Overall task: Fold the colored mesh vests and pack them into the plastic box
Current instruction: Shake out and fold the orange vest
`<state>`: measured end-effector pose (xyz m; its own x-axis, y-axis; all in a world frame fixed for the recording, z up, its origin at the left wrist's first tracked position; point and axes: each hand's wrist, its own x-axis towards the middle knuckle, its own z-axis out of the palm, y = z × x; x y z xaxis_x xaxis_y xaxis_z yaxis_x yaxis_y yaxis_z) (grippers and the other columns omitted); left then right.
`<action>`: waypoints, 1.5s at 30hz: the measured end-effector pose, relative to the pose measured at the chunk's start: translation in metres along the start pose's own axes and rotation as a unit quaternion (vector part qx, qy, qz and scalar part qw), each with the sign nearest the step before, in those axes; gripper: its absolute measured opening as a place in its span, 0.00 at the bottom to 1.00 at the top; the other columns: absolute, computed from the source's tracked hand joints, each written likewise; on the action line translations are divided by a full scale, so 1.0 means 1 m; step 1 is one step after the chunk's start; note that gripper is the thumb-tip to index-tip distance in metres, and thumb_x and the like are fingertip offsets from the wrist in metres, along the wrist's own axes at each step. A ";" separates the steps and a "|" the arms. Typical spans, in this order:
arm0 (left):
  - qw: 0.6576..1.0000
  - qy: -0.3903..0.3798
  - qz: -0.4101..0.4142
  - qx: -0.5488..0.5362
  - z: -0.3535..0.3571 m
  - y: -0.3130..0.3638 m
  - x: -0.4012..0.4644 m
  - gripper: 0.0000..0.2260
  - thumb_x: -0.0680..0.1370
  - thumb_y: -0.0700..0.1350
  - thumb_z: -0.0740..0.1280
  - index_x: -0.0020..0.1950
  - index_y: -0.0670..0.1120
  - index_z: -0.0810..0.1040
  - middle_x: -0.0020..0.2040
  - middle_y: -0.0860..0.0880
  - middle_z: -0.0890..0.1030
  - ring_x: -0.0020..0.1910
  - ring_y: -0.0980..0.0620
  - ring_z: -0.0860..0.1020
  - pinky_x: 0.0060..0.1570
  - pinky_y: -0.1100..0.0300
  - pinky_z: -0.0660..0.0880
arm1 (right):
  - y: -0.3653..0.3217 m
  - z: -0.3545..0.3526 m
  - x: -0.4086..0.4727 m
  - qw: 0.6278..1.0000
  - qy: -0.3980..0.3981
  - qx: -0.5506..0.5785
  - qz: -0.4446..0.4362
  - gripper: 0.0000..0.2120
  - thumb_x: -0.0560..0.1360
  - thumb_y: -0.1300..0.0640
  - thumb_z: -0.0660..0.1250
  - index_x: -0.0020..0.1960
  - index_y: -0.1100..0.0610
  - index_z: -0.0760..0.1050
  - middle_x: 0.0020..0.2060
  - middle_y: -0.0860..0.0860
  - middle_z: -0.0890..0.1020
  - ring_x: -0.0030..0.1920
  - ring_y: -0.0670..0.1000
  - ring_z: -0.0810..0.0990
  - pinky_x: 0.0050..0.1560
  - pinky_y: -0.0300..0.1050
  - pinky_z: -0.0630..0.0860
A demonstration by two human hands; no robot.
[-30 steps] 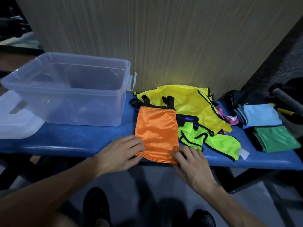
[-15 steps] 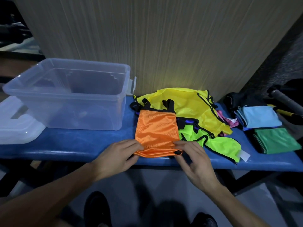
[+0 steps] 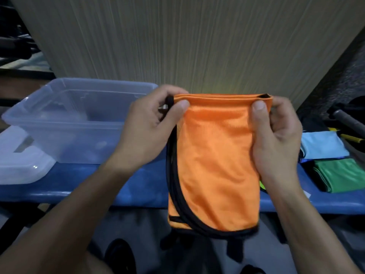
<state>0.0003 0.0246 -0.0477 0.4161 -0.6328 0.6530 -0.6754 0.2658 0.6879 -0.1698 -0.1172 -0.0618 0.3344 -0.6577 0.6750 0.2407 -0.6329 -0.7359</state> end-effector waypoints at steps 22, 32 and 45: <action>0.943 -0.087 -0.203 0.249 0.102 -0.161 0.025 0.16 0.82 0.48 0.66 0.69 0.46 0.72 0.66 0.45 0.71 0.65 0.43 0.71 0.62 0.49 0.71 | 0.120 -0.017 -0.034 0.894 -0.226 -0.378 0.089 0.15 0.76 0.51 0.74 0.59 0.49 0.73 0.56 0.48 0.70 0.43 0.53 0.81 0.45 0.53 0.79; 0.825 -0.504 0.018 0.254 0.069 -0.120 -0.038 0.27 0.83 0.64 0.44 0.68 0.55 0.75 0.64 0.56 0.73 0.63 0.54 0.68 0.68 0.54 0.68 | 0.097 -0.076 -0.076 0.870 -0.366 -0.300 0.136 0.11 0.75 0.63 0.72 0.45 0.48 0.75 0.38 0.38 0.77 0.36 0.43 0.77 0.36 0.34 0.68; 0.816 -0.513 0.052 0.260 0.093 -0.106 -0.057 0.19 0.86 0.55 0.54 0.78 0.58 0.64 0.73 0.57 0.68 0.68 0.52 0.67 0.67 0.49 0.70 | 0.125 -0.056 -0.146 0.766 -0.315 -0.538 -0.155 0.34 0.61 0.55 0.79 0.65 0.51 0.72 0.59 0.52 0.73 0.50 0.57 0.75 0.50 0.54 0.70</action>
<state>-0.0084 -0.0354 -0.1876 -0.2089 -0.9735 -0.0931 -0.9530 0.1813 0.2429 -0.2398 -0.1234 -0.2496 0.8684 -0.2952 0.3985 -0.3805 -0.9119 0.1538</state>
